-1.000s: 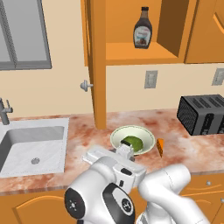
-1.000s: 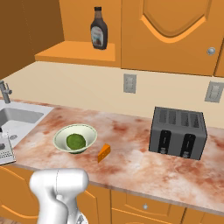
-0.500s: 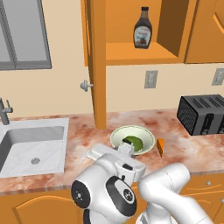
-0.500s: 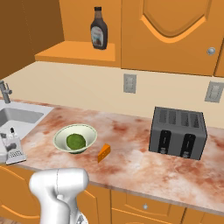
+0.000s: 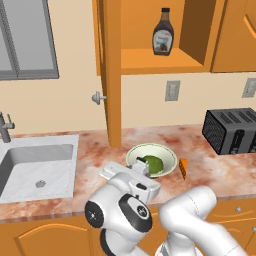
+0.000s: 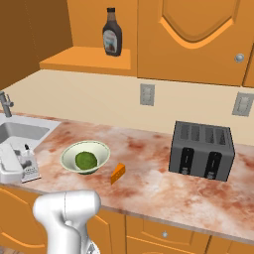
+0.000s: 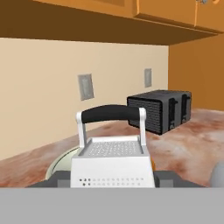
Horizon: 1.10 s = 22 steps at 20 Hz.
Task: Pick the cheese from the fridge and the cheese grater from the cabinet and place them next to the salad bowl.
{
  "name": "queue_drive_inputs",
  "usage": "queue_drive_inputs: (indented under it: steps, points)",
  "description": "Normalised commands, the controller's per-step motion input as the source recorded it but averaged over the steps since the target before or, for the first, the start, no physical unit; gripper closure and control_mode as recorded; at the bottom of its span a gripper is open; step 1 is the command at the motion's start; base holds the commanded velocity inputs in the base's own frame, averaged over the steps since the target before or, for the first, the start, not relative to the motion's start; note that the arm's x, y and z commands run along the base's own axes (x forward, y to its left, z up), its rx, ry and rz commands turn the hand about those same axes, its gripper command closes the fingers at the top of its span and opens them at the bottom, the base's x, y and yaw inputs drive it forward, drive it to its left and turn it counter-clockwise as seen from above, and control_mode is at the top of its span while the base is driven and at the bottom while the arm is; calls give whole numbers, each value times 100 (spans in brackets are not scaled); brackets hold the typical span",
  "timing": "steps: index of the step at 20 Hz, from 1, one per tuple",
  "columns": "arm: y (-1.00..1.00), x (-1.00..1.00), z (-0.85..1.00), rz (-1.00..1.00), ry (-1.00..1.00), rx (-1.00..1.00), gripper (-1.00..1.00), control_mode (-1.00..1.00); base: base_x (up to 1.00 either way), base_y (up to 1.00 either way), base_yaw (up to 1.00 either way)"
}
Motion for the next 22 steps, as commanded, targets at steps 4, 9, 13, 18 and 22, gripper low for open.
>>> queue_drive_inputs:
  steps: [4,9,13,18,22]
  points:
    - [0,29,-48,0,0,0,100,-100,0,0,0]
    - [0,34,-42,0,0,0,100,-100,0,0,0]
    - [0,36,-32,0,0,0,100,-100,0,0,0]
    - [0,27,-41,0,0,0,100,-100,0,0,0]
    - [0,30,-44,0,0,0,100,-100,0,0,0]
